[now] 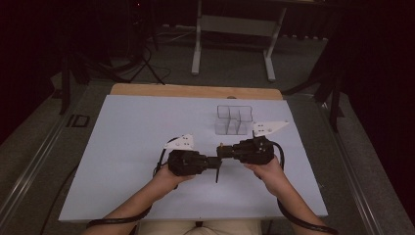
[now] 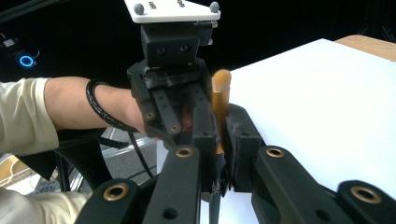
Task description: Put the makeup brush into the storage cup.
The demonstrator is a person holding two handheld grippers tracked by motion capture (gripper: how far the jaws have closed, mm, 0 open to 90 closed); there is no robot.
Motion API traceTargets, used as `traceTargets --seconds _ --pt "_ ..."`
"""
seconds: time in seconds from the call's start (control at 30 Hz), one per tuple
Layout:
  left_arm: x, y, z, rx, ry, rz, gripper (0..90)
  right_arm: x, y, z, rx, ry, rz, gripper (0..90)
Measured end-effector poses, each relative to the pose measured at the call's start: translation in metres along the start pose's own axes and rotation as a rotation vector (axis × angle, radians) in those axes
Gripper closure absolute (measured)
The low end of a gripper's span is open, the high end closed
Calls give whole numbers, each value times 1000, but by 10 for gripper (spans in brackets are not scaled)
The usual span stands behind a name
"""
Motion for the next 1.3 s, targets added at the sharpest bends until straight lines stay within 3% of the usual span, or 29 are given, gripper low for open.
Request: traceTargets --seconds 0.13,0.27,0.37,0.4,0.47,0.53,0.57,0.63,0.67,0.7,0.73,0.77,0.93,1.0,1.07,1.2,1.3 --pt "-2 0 3 11 5 9 831 -1 0 2 -16 -1 -1 841" --pt "-7 1 6 15 2 30 703 -3 -2 7 -25 -8 -10 841" --pt "-13 3 8 4 -13 35 688 -5 -4 9 -24 -12 -16 841" --pt "-14 4 8 1 -13 43 604 -6 -5 11 -27 -19 -20 842" --pt "-18 3 8 7 -5 56 582 -7 -6 12 -26 -22 -22 841" --pt "-20 0 7 20 -3 68 480 -9 -7 16 -28 -35 -27 841" --pt "-21 -1 7 18 -9 68 480 -9 -7 16 -28 -35 -27 841" --pt "-23 -3 8 2 -31 64 356 -10 -7 19 -30 -44 -24 841" --pt "-24 -3 8 -10 -42 62 356 -10 -7 19 -30 -44 -24 841" --pt "-25 -4 8 -2 -47 49 322 -9 -6 20 -30 -48 -22 841" --pt "-25 -3 7 31 -44 57 256 -9 -6 21 -33 -45 -23 841" --pt "-26 -2 7 46 -35 95 207 -8 -5 22 -38 -44 -25 841" --pt "-31 0 5 71 -45 121 124 -7 -7 28 -43 -49 -23 841" --pt "-36 0 5 60 -64 111 57 -7 -8 30 -45 -48 -26 841" --pt "-42 0 5 56 -89 109 36 -8 -10 33 -45 -52 -28 841" --pt "-60 3 4 64 -126 160 17 -9 -15 39 -49 -62 -36 841" --pt "-70 4 -1 74 -124 187 17 -11 -19 43 -50 -73 -47 841"
Point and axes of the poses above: each handheld gripper's, and its own axes: x roughly forward along the jaws, z roughly out of its top, y roughly to its left, the point moved 8 cm from there along x, roughly forward along the jaws, and after that the axes turned 9 degrees about -z, right-handed, at the moved point
